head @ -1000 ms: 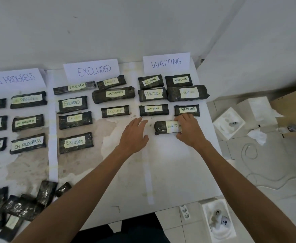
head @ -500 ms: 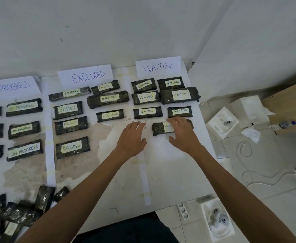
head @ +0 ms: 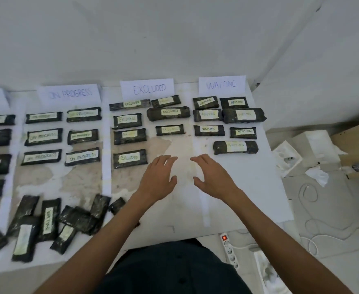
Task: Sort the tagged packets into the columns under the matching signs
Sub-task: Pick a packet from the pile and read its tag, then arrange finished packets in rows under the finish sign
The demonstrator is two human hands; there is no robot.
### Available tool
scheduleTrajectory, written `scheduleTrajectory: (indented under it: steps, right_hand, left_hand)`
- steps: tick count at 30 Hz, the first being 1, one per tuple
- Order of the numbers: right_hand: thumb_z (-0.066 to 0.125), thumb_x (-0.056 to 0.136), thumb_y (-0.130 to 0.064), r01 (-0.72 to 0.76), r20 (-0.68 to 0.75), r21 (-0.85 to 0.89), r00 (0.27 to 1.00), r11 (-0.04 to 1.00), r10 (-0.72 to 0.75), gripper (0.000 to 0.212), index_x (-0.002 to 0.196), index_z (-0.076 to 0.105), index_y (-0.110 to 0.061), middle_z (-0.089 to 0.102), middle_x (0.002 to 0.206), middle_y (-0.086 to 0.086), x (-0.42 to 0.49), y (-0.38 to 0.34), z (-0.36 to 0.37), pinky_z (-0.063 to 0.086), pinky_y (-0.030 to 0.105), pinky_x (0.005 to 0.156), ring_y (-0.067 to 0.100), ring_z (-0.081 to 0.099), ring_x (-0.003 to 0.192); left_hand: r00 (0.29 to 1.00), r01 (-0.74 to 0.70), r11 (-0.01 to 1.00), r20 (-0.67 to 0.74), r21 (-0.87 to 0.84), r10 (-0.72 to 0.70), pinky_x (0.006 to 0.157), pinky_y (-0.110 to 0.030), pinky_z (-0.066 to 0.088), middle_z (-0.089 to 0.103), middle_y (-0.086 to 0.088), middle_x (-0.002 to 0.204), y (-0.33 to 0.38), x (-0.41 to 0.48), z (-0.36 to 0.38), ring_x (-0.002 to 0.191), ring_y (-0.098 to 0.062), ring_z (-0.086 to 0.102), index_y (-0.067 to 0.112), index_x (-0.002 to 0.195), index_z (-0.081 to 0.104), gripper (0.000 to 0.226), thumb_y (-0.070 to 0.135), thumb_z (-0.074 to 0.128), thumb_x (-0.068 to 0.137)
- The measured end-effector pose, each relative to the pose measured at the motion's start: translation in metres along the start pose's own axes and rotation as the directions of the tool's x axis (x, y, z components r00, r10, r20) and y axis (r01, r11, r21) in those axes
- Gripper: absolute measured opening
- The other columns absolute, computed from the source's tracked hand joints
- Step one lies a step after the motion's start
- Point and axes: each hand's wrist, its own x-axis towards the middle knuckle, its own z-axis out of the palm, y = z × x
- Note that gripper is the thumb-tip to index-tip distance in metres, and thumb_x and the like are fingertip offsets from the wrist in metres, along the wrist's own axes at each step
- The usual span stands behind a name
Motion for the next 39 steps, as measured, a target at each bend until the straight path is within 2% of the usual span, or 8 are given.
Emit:
scheduleTrajectory:
  steps: [10,14,17,22,27,33,37,39]
  right_hand:
    - [0.058,0.088,-0.026,0.088,0.18,0.027,0.979,0.996,-0.091,0.049,0.134,0.045,-0.018,0.048,0.131,0.002,0.005,-0.102,0.052,0.046,0.034,0.088,0.022,0.053,0.11]
    - [0.056,0.088,-0.024,0.071,0.302,0.041,0.95,0.997,-0.08,0.047,0.133,0.044,-0.017,0.045,0.132,0.002,0.006,-0.142,0.09,0.046,0.038,0.091,0.024,0.052,0.113]
    - [0.058,0.086,-0.022,0.005,0.36,0.026,0.933,1.0,-0.014,0.052,0.134,0.04,-0.016,0.043,0.13,0.007,0.008,-0.167,0.123,0.049,0.04,0.086,0.029,0.053,0.108]
    - [0.061,0.085,-0.033,-0.12,0.286,-0.108,0.947,0.987,0.147,0.059,0.131,0.032,-0.013,0.037,0.123,0.014,0.006,-0.195,0.174,0.043,0.037,0.069,0.034,0.051,0.1]
    - [0.062,0.081,-0.026,-0.189,0.181,-0.223,0.956,0.956,0.231,0.052,0.122,0.036,-0.009,0.042,0.117,0.013,0.005,-0.212,0.193,0.037,0.031,0.06,0.029,0.054,0.086]
    - [0.063,0.081,-0.026,-0.189,0.091,-0.381,0.967,0.905,0.24,0.053,0.122,0.037,-0.003,0.049,0.11,0.012,0.006,-0.213,0.196,0.036,0.03,0.055,0.025,0.057,0.077]
    - [0.063,0.081,-0.027,-0.161,0.107,-0.379,0.971,0.911,0.215,0.061,0.129,0.033,-0.004,0.048,0.113,0.013,0.008,-0.209,0.194,0.036,0.03,0.056,0.026,0.057,0.078]
    - [0.066,0.078,-0.031,-0.193,0.134,-0.285,0.962,0.939,0.239,0.067,0.131,0.032,-0.008,0.047,0.114,0.012,0.01,-0.207,0.188,0.04,0.031,0.058,0.028,0.058,0.081]
  left_hand:
    - [0.99,0.14,0.989,-0.022,-0.051,-0.142,0.101,-0.042,0.04,0.045,-0.008,0.139,-0.08,-0.087,-0.011,0.125,-0.027,0.043,0.016,0.137,0.04,0.053,0.023,0.055,0.087]
    - [0.978,0.208,0.975,-0.012,-0.073,-0.21,0.095,-0.043,0.044,0.05,-0.009,0.133,-0.109,-0.121,-0.009,0.117,-0.031,0.049,0.013,0.132,0.047,0.047,0.02,0.056,0.086]
    - [0.972,0.235,0.97,-0.01,-0.071,-0.236,0.091,-0.044,0.047,0.055,-0.011,0.125,-0.128,-0.145,-0.004,0.112,-0.032,0.052,0.01,0.128,0.051,0.045,0.019,0.058,0.084]
    - [0.96,0.279,0.959,0.016,-0.048,-0.279,0.093,-0.043,0.045,0.051,-0.009,0.13,-0.146,-0.171,0.004,0.116,-0.032,0.047,0.012,0.13,0.049,0.048,0.02,0.056,0.083]
    - [0.965,0.261,0.964,0.003,-0.051,-0.262,0.095,-0.041,0.042,0.05,-0.01,0.132,-0.155,-0.183,0.001,0.118,-0.031,0.046,0.011,0.131,0.049,0.048,0.02,0.056,0.084]
    - [0.969,0.247,0.967,-0.016,-0.069,-0.248,0.092,-0.039,0.041,0.051,-0.008,0.13,-0.163,-0.189,-0.004,0.114,-0.03,0.047,0.013,0.128,0.05,0.044,0.018,0.056,0.084]
    - [0.971,0.239,0.966,0.002,-0.097,-0.24,0.093,-0.039,0.042,0.051,-0.007,0.13,-0.164,-0.188,-0.008,0.114,-0.029,0.047,0.014,0.129,0.049,0.044,0.018,0.054,0.085]
    - [0.965,0.262,0.949,0.027,-0.175,-0.262,0.095,-0.038,0.041,0.05,-0.008,0.13,-0.163,-0.187,-0.011,0.117,-0.028,0.046,0.014,0.13,0.047,0.045,0.019,0.054,0.087]
